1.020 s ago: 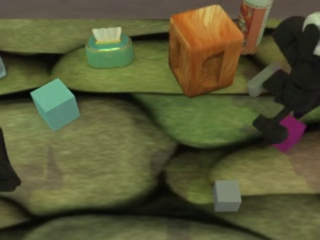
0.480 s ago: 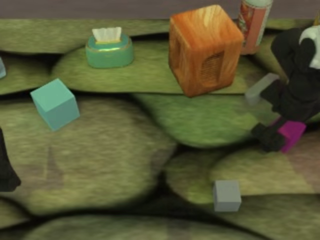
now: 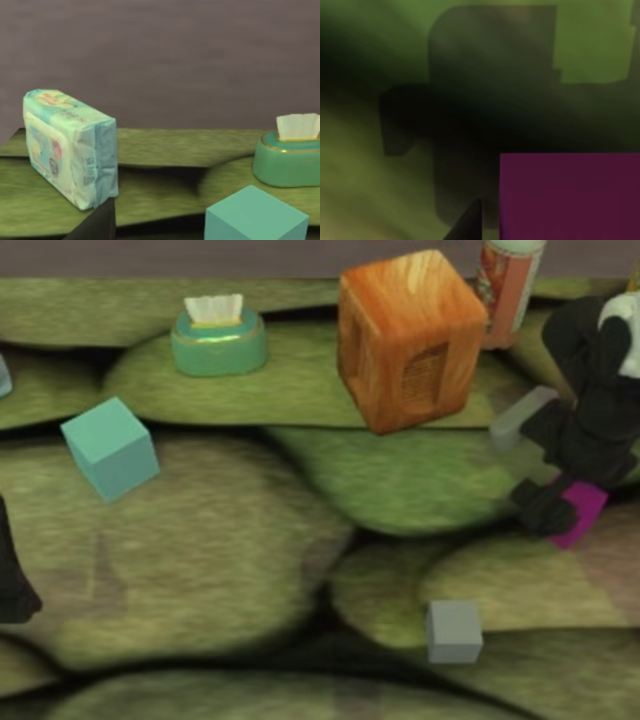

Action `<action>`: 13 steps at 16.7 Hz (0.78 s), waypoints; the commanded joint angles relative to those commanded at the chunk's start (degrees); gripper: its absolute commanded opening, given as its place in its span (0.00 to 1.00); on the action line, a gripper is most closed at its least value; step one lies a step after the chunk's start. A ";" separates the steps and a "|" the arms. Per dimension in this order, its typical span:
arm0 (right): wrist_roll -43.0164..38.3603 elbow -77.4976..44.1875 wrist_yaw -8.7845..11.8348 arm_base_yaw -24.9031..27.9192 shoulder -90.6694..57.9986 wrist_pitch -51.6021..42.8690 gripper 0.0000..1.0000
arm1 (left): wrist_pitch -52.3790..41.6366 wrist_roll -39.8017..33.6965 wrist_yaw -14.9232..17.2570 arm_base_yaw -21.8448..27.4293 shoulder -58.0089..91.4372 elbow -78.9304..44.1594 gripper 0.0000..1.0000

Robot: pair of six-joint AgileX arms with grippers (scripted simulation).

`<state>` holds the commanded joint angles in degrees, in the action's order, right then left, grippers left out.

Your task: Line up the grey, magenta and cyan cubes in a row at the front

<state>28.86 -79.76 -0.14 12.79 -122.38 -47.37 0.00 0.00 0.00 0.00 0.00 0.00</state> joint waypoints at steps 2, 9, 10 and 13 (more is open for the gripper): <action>0.00 0.00 0.00 0.00 0.00 0.00 0.10 | 0.00 0.00 0.00 0.00 0.00 0.00 1.00; 0.00 0.00 0.00 0.00 0.00 0.00 0.00 | 0.00 0.00 0.00 0.00 0.00 0.00 1.00; 0.00 0.00 0.00 0.00 0.00 0.00 0.00 | 0.00 0.00 0.00 0.00 0.00 0.00 1.00; -0.42 -0.55 0.62 0.16 1.59 -1.04 0.00 | 0.00 0.00 0.00 0.00 0.00 0.00 1.00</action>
<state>28.43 -80.30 0.47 12.95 -120.80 -48.41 0.00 0.00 0.00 0.00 0.00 0.00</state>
